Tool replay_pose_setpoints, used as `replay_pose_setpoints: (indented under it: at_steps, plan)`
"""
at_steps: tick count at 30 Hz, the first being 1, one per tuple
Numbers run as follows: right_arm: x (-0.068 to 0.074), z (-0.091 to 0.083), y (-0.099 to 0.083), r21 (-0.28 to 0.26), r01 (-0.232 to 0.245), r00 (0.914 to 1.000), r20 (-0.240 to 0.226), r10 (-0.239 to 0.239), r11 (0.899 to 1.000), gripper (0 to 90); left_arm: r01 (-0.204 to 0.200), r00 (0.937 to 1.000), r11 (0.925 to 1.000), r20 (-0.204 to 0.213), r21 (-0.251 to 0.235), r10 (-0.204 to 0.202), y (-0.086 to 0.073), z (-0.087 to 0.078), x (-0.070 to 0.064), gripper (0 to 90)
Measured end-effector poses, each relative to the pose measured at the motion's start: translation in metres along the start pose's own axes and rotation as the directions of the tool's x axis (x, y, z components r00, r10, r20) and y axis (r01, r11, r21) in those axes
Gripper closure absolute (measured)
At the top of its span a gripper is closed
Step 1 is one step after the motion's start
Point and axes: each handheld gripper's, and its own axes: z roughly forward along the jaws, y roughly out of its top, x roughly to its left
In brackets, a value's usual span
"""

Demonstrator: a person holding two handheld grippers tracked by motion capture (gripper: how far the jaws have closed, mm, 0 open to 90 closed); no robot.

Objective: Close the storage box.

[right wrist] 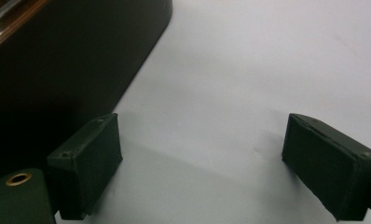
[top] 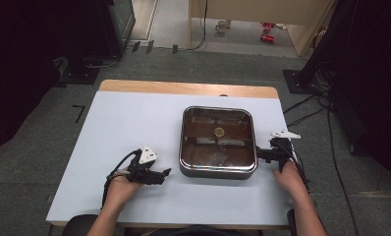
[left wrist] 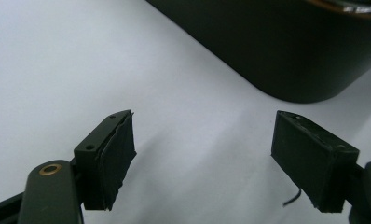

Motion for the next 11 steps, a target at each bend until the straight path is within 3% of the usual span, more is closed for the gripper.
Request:
replay_pose_setpoints:
  at_steps: [1,2,7,11]
  plan:
    - [0.0,0.0,0.0,0.0,0.0,1.0,0.0,0.0,1.0,11.1,0.0,1.0,1.0,0.0,0.0,0.0,0.0,0.0,0.0,21.2]
    - [0.0,0.0,0.0,0.0,0.0,1.0,0.0,0.0,1.0,11.1,0.025,0.9997,0.9994,-0.007,0.026,-0.025,-0.0005,0.0039,-0.0004,20.8]
    - [0.0,0.0,0.0,0.0,0.0,1.0,0.0,0.0,1.0,11.1,-0.006,0.9999,0.9999,-0.009,0.01,0.006,-0.0037,0.0061,-0.0043,15.1]
    - [0.0,0.0,0.0,0.0,0.0,1.0,0.0,0.0,1.0,11.1,0.003,1.0,0.9999,-0.005,-0.009,-0.003,-0.0058,0.0059,-0.0037,14.5]
